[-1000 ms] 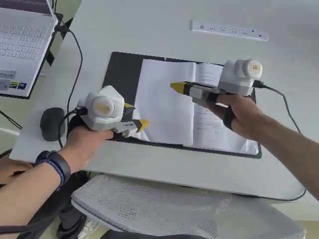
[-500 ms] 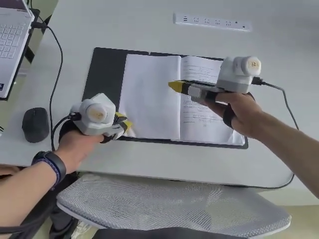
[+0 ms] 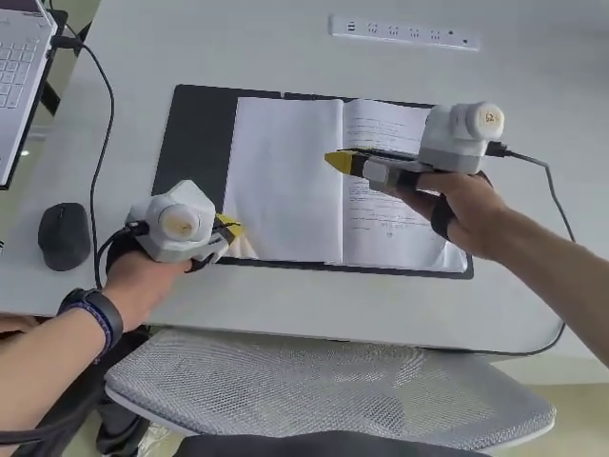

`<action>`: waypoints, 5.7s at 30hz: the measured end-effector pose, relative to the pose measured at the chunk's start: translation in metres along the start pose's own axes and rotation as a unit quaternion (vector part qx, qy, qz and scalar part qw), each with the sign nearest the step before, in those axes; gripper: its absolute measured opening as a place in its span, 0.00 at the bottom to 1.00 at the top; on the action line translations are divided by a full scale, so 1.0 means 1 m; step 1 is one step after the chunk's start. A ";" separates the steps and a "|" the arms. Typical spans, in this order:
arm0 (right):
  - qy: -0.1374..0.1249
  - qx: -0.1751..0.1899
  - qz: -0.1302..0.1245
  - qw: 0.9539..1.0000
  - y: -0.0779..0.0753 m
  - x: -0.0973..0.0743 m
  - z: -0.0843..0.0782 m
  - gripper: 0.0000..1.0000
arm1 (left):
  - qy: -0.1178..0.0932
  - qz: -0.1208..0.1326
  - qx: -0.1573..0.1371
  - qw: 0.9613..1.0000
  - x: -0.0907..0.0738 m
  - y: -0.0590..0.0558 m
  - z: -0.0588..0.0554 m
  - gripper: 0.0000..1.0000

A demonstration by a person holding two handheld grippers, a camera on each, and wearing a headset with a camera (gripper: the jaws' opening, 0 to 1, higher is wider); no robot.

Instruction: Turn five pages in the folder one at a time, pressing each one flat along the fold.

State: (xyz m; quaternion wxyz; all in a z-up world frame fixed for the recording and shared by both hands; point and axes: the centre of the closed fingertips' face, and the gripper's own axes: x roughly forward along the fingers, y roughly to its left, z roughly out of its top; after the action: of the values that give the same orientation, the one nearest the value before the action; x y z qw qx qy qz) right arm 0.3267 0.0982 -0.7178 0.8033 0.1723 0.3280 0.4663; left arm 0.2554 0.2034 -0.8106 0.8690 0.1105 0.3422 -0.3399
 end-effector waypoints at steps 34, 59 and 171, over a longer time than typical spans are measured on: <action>0.027 0.040 0.013 0.999 -0.063 0.025 -0.038 0.00 | 0.008 0.007 -0.019 1.000 0.004 0.003 0.000 0.00; -0.010 0.067 0.019 0.998 -0.098 0.054 0.005 0.00 | 0.007 0.012 -0.039 0.999 0.000 0.002 0.004 0.00; 0.072 0.085 0.112 0.987 0.028 -0.015 -0.127 0.00 | 0.003 0.009 -0.056 0.998 0.002 0.000 0.001 0.00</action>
State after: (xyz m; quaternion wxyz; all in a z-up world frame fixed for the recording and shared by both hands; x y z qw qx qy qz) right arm 0.2162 0.0956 -0.7886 0.7027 0.2416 0.4024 0.5346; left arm 0.2576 0.2019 -0.8114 0.8759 0.0659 0.3626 -0.3116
